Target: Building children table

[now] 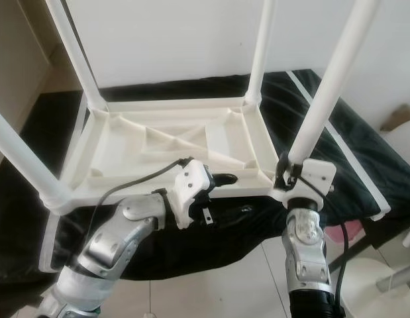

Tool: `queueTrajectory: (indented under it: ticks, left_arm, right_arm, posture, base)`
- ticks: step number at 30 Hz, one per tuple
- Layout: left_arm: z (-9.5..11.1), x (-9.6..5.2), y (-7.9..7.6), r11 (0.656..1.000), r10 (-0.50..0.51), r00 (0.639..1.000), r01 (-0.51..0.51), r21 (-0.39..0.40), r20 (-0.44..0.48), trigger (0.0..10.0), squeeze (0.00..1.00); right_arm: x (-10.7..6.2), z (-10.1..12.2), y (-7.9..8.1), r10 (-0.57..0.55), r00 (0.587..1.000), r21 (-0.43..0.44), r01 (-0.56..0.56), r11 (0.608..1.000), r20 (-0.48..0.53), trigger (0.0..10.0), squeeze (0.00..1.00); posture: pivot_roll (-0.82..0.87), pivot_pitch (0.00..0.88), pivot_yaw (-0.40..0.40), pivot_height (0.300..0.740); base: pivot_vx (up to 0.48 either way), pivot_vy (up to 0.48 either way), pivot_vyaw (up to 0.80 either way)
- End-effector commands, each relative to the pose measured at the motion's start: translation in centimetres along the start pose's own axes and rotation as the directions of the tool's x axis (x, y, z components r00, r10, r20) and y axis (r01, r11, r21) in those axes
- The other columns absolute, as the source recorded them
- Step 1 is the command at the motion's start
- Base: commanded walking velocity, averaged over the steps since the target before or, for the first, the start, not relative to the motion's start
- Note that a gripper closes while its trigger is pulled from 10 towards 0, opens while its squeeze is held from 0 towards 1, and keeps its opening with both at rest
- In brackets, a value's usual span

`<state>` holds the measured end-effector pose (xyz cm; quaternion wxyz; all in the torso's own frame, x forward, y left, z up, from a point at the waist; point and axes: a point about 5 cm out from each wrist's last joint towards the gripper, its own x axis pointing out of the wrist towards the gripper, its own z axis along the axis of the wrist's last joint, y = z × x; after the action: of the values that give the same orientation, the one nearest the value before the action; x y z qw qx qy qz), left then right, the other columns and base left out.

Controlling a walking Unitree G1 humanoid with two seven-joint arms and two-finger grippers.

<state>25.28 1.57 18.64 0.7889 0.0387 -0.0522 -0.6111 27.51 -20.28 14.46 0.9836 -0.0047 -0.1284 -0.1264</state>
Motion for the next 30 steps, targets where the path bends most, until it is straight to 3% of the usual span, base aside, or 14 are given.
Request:
queueTrajectory:
  ticks: [1, 7, 14, 15, 16, 17, 18, 19, 24, 27, 29, 30]
  left_arm:
    - [0.3, -0.4, -0.3, 0.999, -0.024, 0.999, 0.026, -0.048, 0.036, 10.0, 0.0]
    - [0.2, -1.0, -0.6, 0.997, -0.041, 0.998, 0.044, -0.064, 0.041, 10.0, 0.0]
    - [-0.2, -1.9, -0.5, 0.998, -0.048, 0.999, 0.048, -0.046, -0.006, 10.0, 0.0]
    - [-0.2, -2.3, 0.1, 0.998, -0.023, 1.0, 0.022, -0.051, -0.002, 10.0, 0.0]
    - [-0.2, -2.3, 0.1, 0.998, -0.023, 1.0, 0.022, -0.051, -0.002, 10.0, 0.0]
    - [-0.1, -3.1, 0.9, 0.998, 0.014, 1.0, -0.014, -0.056, -0.006, 10.0, 0.0]
    - [0.0, -3.9, 1.5, 0.997, 0.043, 0.999, -0.044, -0.057, -0.017, 10.0, 0.0]
    - [-0.1, -4.6, 2.0, 0.996, 0.062, 0.998, -0.064, -0.057, -0.032, 10.0, 0.0]
    - [-0.3, -5.7, 2.5, 0.995, 0.081, 0.994, -0.084, -0.045, -0.072, 10.0, 0.0]
    - [-0.6, -6.8, 3.4, 0.989, 0.142, 0.983, -0.145, -0.019, -0.113, 10.0, 0.0]
    - [-0.7, -7.0, 3.6, 0.987, 0.16, 0.98, -0.163, -0.013, -0.12, 10.0, 0.0]
    - [-0.4, -7.8, 4.2, 0.975, 0.22, 0.97, -0.222, -0.007, -0.107, 10.0, 0.0]
  right_arm:
    - [-0.7, 0.6, 0.9, 0.078, 0.996, -0.005, -0.078, 0.997, 0.038, 10.0, 0.0]
    - [-1.4, 0.5, 1.4, 0.109, 0.993, -0.018, -0.108, 0.994, 0.041, 10.0, 0.0]
    - [-2.9, -0.8, 1.4, 0.13, 0.991, -0.07, -0.132, 0.989, -0.03, 10.0, 0.0]
    - [-3.3, -1.5, 2.2, 0.197, 0.979, -0.057, -0.2, 0.978, -0.057, 10.0, 1.0]
    - [-3.3, -1.5, 2.2, 0.197, 0.979, -0.057, -0.2, 0.978, -0.057, 10.0, 1.0]
    - [-3.8, -2.2, 3.4, 0.273, 0.958, -0.021, -0.276, 0.961, -0.09, 10.0, 1.0]
    - [-4.1, -2.7, 4.4, 0.362, 0.925, 0.017, -0.363, 0.932, -0.118, 10.0, 0.0]
    - [-4.3, -3.1, 5.2, 0.428, 0.894, 0.046, -0.426, 0.904, -0.135, 10.0, 0.0]
    - [-4.5, -3.3, 6.2, 0.51, 0.847, 0.069, -0.506, 0.86, -0.148, 10.0, 0.0]
    - [-4.5, -4.1, 7.1, 0.597, 0.781, 0.07, -0.596, 0.8, -0.184, 10.0, 0.0]
    - [-4.5, -4.3, 7.2, 0.614, 0.765, 0.076, -0.612, 0.787, -0.195, 10.0, 0.0]
    - [-3.6, -4.1, 7.3, 0.592, 0.786, 0.104, -0.583, 0.806, -0.179, 10.0, 0.0]
  posture:
    - [-0.07, 0.0, -0.015, 0.74]
    - [-0.07, 0.0, -0.012, 0.74]
    - [-0.06, 0.0, -0.01, 0.74]
    - [-0.06, 0.0, -0.01, 0.74]
    - [-0.06, 0.0, -0.01, 0.74]
    - [-0.05, 0.0, -0.002, 0.74]
    - [-0.05, 0.0, -0.001, 0.74]
    - [-0.05, 0.0, 0.001, 0.74]
    - [-0.03, 0.0, -0.002, 0.74]
    - [-0.01, 0.0, -0.007, 0.74]
    - [-0.01, 0.0, -0.007, 0.74]
    - [0.03, 0.0, -0.006, 0.74]
  base:
    - [0.0, 0.0, 0.0]
    - [0.0, 0.0, 0.0]
    - [0.0, 0.0, 0.0]
    - [0.0, 0.0, 0.0]
    - [0.0, 0.0, 0.0]
    - [0.0, 0.0, 0.0]
    - [0.0, 0.0, 0.0]
    - [0.0, 0.0, 0.0]
    - [0.0, 0.0, 0.0]
    - [0.0, 0.0, 0.0]
    - [0.0, 0.0, 0.0]
    - [0.0, 0.0, 0.0]
